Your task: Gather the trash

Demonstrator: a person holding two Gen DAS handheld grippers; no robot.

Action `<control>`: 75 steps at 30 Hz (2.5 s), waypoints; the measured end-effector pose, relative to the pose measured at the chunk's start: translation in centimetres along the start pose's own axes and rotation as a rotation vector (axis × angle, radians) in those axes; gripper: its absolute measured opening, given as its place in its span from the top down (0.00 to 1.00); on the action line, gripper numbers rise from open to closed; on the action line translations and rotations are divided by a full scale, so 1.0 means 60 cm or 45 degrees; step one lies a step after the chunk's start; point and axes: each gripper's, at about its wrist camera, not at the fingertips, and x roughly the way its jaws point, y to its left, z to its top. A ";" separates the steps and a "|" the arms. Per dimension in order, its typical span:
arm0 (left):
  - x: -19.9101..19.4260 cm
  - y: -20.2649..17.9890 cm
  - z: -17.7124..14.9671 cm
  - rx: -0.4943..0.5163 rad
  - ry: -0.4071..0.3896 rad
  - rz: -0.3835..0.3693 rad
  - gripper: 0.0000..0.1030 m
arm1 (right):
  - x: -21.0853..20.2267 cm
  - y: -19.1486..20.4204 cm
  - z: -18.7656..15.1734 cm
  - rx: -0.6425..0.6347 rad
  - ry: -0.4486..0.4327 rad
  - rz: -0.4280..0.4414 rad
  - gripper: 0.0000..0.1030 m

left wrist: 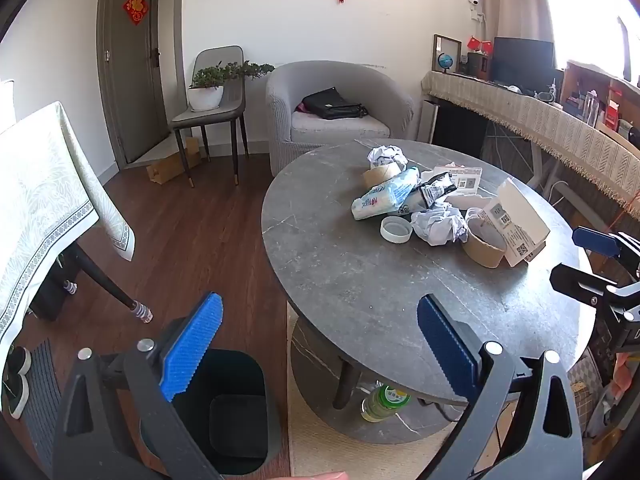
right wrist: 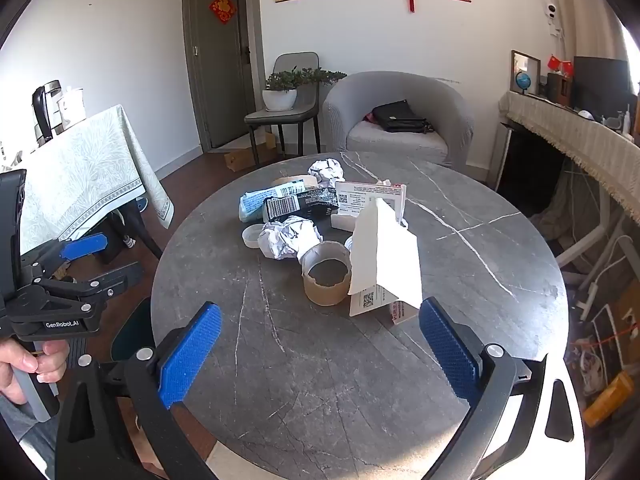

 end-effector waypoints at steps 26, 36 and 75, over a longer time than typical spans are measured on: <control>0.002 -0.006 0.000 0.003 0.005 0.006 0.03 | 0.000 0.004 0.003 0.004 -0.002 0.012 0.03; 0.000 -0.002 0.004 -0.003 0.004 0.002 0.03 | 0.006 0.009 0.003 0.004 -0.001 0.015 0.03; 0.001 -0.009 -0.001 0.008 0.004 -0.003 0.03 | 0.005 0.005 0.002 0.002 -0.002 0.009 0.03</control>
